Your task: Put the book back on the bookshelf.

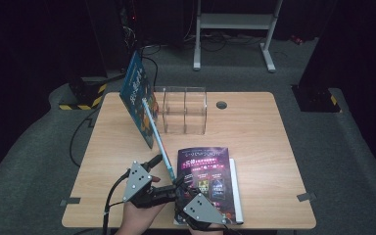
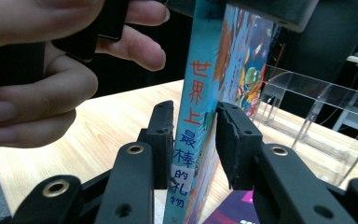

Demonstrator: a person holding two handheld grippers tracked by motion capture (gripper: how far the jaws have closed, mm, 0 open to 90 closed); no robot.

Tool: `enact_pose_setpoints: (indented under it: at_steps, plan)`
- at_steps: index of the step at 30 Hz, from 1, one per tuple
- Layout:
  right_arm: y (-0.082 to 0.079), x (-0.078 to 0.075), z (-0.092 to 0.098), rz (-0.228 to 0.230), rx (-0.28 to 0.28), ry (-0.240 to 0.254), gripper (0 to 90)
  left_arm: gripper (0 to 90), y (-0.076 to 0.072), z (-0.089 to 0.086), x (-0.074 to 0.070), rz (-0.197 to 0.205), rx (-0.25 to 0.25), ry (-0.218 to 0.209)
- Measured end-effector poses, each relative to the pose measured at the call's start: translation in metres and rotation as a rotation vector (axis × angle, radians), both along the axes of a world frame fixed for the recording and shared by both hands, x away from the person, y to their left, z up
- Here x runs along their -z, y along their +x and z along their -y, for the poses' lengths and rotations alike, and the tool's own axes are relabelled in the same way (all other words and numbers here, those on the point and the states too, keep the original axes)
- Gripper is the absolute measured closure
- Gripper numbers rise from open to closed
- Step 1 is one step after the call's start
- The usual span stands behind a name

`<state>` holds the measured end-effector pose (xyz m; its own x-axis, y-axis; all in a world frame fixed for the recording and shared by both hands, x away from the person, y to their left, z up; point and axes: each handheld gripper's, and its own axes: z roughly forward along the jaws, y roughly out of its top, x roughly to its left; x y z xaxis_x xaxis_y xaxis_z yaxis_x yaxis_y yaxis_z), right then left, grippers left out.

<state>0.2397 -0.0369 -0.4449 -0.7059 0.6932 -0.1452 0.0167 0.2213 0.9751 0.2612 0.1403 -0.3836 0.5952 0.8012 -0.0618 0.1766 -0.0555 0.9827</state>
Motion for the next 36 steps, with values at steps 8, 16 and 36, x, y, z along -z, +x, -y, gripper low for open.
enact_pose_setpoints:
  at_steps: [8, 16, 36]
  plan:
    - [0.001, 0.003, -0.009, -0.02, -0.023, -0.014, 65.3, 15.5, 0.0, -0.006, 0.003, -0.01, -0.016, 0.015]
    - [0.003, 0.007, -0.017, -0.043, -0.039, -0.034, 63.6, 16.7, 0.001, -0.011, 0.008, -0.028, -0.017, 0.025]
    - [0.013, 0.009, -0.021, -0.114, -0.097, -0.016, 51.5, 21.6, 0.002, -0.018, 0.013, -0.001, -0.029, 0.047]
